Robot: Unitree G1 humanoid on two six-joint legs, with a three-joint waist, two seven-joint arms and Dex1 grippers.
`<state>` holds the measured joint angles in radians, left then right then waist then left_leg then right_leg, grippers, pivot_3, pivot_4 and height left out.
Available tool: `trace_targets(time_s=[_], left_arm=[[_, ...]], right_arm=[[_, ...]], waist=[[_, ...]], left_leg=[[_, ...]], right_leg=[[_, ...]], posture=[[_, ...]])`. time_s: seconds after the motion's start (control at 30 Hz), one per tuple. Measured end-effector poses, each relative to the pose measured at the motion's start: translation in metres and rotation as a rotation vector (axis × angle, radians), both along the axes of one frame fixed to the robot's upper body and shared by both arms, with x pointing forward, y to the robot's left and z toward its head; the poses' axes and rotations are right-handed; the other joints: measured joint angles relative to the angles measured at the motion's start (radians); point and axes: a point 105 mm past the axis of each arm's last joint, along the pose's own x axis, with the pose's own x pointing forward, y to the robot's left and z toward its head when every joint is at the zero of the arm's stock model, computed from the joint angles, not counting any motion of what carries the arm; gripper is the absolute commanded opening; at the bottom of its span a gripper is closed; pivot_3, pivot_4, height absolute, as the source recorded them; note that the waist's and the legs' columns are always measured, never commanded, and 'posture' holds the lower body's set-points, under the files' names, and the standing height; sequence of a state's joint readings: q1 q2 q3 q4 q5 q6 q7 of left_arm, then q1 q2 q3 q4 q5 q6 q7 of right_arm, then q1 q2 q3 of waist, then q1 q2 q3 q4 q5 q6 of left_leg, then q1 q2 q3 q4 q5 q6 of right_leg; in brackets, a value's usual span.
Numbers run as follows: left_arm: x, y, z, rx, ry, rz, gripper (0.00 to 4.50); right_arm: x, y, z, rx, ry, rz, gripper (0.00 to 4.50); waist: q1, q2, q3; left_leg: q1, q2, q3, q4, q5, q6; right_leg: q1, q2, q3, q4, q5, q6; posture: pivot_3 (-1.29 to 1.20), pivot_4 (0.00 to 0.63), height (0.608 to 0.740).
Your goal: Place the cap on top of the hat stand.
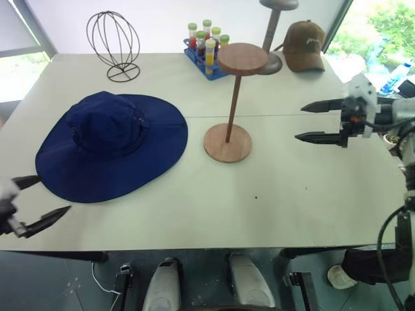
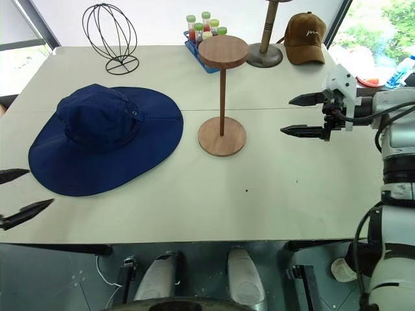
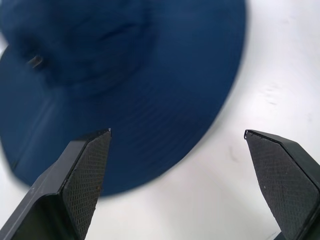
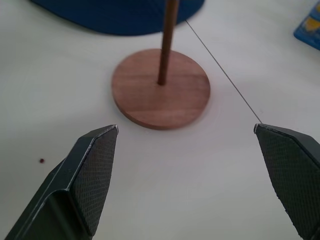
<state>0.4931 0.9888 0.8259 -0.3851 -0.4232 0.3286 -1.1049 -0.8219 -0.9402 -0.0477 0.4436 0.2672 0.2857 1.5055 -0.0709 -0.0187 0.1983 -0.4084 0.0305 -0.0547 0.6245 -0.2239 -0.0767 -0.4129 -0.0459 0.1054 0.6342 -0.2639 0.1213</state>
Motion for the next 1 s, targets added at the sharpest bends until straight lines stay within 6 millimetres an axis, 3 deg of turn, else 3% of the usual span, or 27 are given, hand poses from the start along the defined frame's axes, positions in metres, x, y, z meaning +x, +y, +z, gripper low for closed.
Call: trace_targets(time_s=[0.2, 0.33, 0.53, 0.73, 1.0], left_arm=[[0.032, -0.023, -0.019, 0.113, -0.003, -0.191, 4.46], [0.053, -0.031, -0.041, 0.196, 0.002, -0.286, 4.46], [0.068, -0.057, -0.069, 0.235, -0.005, -0.406, 4.46], [0.09, -0.07, -0.074, 0.261, -0.127, -0.418, 4.46], [0.12, -0.076, -0.076, 0.345, -0.385, -0.268, 4.46]], right_arm=[[-0.032, 0.02, -0.011, 0.005, 0.065, 0.082, 4.5], [-0.045, 0.018, -0.009, 0.0, 0.061, 0.047, 4.5], [-0.058, 0.01, -0.008, 0.016, 0.059, -0.031, 4.5], [-0.073, 0.006, -0.008, 0.017, 0.062, -0.067, 4.5], [-0.08, 0.006, -0.003, 0.028, 0.039, -0.089, 4.5]], waist=[[0.001, 0.001, 0.0], [0.002, 0.001, 0.0], [0.002, 0.001, 0.0], [0.016, 0.005, -0.002], [0.032, 0.007, -0.004]], left_leg=[[0.0, 0.0, 0.0, 0.002, 0.0, 0.0], [0.0, 0.0, 0.0, 0.004, 0.0, 0.0], [0.0, 0.0, 0.0, 0.004, 0.0, 0.0], [0.004, 0.0, 0.0, 0.007, 0.0, 0.0], [0.013, 0.0, 0.0, 0.007, 0.0, 0.0]], right_leg=[[0.0, 0.0, 0.0, 0.001, 0.0, 0.0], [0.001, 0.0, 0.0, 0.002, 0.0, 0.0], [0.001, 0.001, 0.0, 0.004, 0.001, 0.001], [0.005, 0.0, 0.0, 0.008, 0.0, 0.001], [0.013, 0.0, 0.0, 0.009, -0.001, 0.002]], posture=[[0.0, 0.15, 0.74], [0.0, 0.15, 0.74], [0.0, 0.15, 0.74], [0.0, 0.15, 0.74], [0.0, 0.15, 0.74]])
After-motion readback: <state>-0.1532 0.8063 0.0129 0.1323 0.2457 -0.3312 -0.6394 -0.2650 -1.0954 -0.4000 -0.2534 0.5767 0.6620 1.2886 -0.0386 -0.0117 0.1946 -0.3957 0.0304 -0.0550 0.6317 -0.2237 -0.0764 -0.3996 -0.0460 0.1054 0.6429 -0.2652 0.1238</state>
